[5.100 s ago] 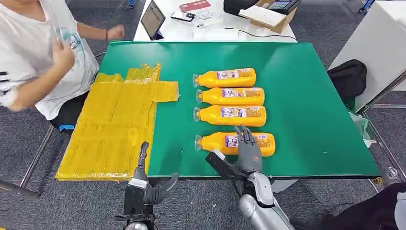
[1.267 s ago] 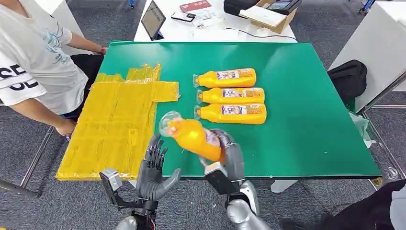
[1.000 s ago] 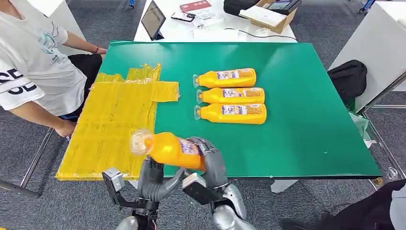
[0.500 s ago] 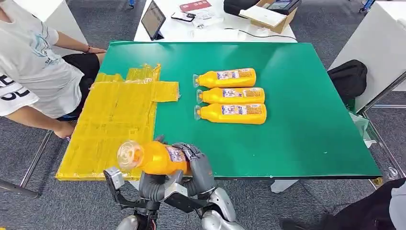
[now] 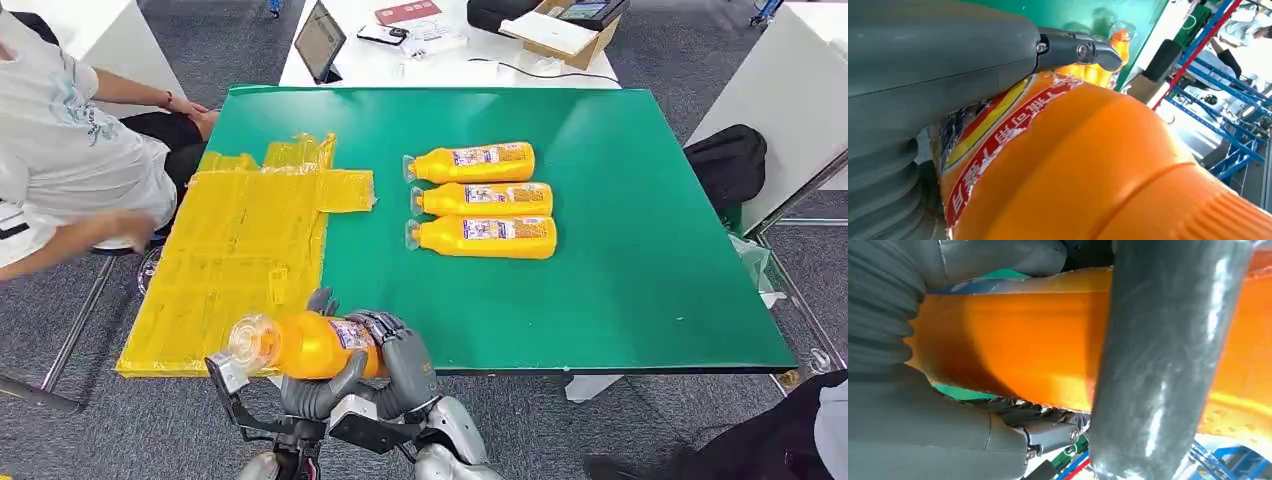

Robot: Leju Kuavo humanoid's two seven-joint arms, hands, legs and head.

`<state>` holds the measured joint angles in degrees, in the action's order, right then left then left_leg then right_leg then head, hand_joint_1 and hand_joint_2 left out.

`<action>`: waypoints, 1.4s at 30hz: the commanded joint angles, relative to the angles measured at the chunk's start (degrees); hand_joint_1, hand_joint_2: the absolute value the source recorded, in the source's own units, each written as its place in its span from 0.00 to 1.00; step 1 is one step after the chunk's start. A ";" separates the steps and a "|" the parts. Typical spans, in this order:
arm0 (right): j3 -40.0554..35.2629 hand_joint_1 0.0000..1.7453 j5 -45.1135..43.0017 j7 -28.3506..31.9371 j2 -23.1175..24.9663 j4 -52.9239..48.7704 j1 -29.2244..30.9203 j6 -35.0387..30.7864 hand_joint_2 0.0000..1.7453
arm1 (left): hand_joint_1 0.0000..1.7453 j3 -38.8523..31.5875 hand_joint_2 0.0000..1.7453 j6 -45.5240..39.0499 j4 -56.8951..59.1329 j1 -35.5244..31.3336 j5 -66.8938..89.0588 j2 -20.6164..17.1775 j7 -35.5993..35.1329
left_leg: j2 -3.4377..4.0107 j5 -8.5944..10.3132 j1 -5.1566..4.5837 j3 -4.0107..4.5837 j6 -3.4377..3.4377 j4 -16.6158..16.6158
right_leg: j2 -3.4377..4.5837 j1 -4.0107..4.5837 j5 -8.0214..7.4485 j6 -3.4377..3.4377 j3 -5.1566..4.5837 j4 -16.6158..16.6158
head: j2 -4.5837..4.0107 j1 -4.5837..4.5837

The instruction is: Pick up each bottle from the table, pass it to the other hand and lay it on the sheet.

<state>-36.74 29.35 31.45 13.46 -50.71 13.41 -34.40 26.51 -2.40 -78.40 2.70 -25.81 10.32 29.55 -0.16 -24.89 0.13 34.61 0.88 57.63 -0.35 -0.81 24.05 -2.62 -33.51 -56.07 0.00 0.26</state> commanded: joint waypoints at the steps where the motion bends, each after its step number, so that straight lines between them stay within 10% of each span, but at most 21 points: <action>1: -3.94 1.00 -0.20 -0.05 0.11 5.72 1.05 1.77 1.00 | 1.00 0.35 1.00 -2.01 1.59 -2.51 0.50 0.42 0.88 | -0.05 -0.05 0.04 -0.22 -0.05 -0.04 | -0.04 0.05 0.06 0.09 0.25 0.07 | 0.00 0.00; 21: -4.92 1.00 -1.56 0.04 0.34 6.54 1.90 2.37 1.00 | 1.00 0.23 1.00 -3.68 1.07 -2.61 0.72 0.41 2.35 | -0.09 -0.02 0.03 -0.16 -0.04 -0.06 | -0.08 0.03 0.05 0.08 0.19 0.06 | 0.00 0.00; 22: -4.99 0.00 -1.87 0.11 0.32 6.51 1.92 2.42 1.00 | 1.00 -0.05 1.00 -4.56 0.89 -2.61 0.99 0.42 2.70 | -0.08 -0.07 0.04 -0.25 -0.05 -0.04 | -0.07 0.04 0.09 0.11 0.29 0.06 | 0.00 0.00; 23: -5.22 0.00 -3.25 -0.10 0.33 6.49 2.01 4.53 1.00 | 1.00 -0.29 1.00 -5.63 0.65 -2.63 1.39 0.43 3.11 | -0.07 -0.02 0.03 -0.13 -0.03 -0.04 | -0.07 0.03 0.04 0.07 0.16 0.05 | 0.00 0.00; 24: -5.21 0.00 -5.16 -0.11 0.05 5.56 1.86 7.49 0.00 | 1.00 -0.50 1.00 -6.97 0.46 -2.78 2.58 0.33 3.92 | -0.08 -0.07 0.04 -0.27 -0.05 -0.05 | -0.07 0.05 0.09 0.11 0.29 0.05 | 0.00 0.00; 42: -0.62 0.00 -13.94 0.01 -0.83 -3.22 0.93 7.97 0.00 | 1.00 -9.85 1.00 -25.44 -1.66 -6.53 13.35 2.38 10.45 | -0.05 0.00 0.03 -0.08 -0.04 -0.01 | -0.04 0.03 0.02 0.08 0.10 0.02 | 0.00 -0.02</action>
<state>-39.06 17.53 31.41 13.22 -54.84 13.31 -23.94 21.83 -23.33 -81.46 0.39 -15.15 12.37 39.06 -0.16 -24.88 0.13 34.62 0.88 57.64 -0.33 -0.81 24.05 -2.62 -33.53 -56.07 0.00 0.24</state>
